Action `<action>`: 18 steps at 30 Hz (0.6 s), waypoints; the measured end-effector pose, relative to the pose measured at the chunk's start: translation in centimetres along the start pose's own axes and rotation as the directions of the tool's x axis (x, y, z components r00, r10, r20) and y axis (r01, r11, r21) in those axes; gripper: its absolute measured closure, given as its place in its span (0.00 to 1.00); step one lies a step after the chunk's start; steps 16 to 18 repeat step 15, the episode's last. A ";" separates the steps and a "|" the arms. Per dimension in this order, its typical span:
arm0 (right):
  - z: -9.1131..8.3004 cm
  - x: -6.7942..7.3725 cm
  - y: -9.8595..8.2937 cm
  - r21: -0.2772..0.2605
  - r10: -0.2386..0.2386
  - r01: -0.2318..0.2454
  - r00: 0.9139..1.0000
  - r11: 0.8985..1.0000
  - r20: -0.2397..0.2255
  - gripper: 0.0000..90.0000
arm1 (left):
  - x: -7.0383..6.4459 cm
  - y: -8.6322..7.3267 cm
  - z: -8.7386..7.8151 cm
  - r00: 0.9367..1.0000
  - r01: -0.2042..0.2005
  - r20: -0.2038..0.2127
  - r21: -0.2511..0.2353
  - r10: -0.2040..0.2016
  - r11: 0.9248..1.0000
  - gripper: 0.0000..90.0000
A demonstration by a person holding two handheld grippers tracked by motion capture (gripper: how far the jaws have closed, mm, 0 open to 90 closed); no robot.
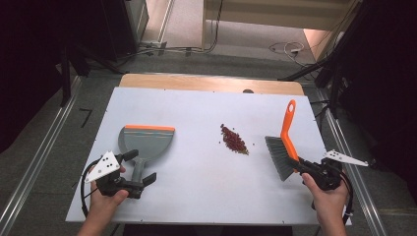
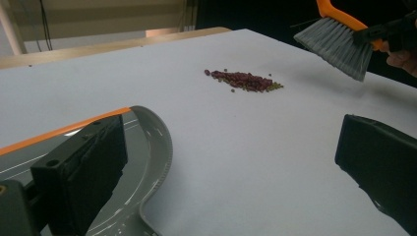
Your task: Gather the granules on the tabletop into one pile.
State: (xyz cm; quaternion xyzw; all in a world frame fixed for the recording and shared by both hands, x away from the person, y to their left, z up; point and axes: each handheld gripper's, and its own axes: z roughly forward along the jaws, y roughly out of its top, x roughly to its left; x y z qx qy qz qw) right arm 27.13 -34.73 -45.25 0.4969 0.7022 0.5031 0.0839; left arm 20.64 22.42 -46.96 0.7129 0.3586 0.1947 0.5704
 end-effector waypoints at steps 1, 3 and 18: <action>-0.1 0.0 -0.1 -0.005 0.002 -0.002 1.000 1.000 0.004 0.76 | 0.0 0.0 -0.1 1.000 0.005 -0.005 -0.003 -0.005 1.000 0.00; -0.3 0.0 -0.2 -0.023 -0.007 0.007 1.000 1.000 0.009 0.76 | 0.2 0.0 -0.2 1.000 0.001 -0.011 -0.003 -0.001 1.000 0.00; -0.4 -0.6 -0.5 -0.033 0.014 -0.014 1.000 0.999 0.006 0.76 | 0.5 -0.1 -0.4 1.000 0.014 -0.024 -0.008 -0.014 1.000 0.00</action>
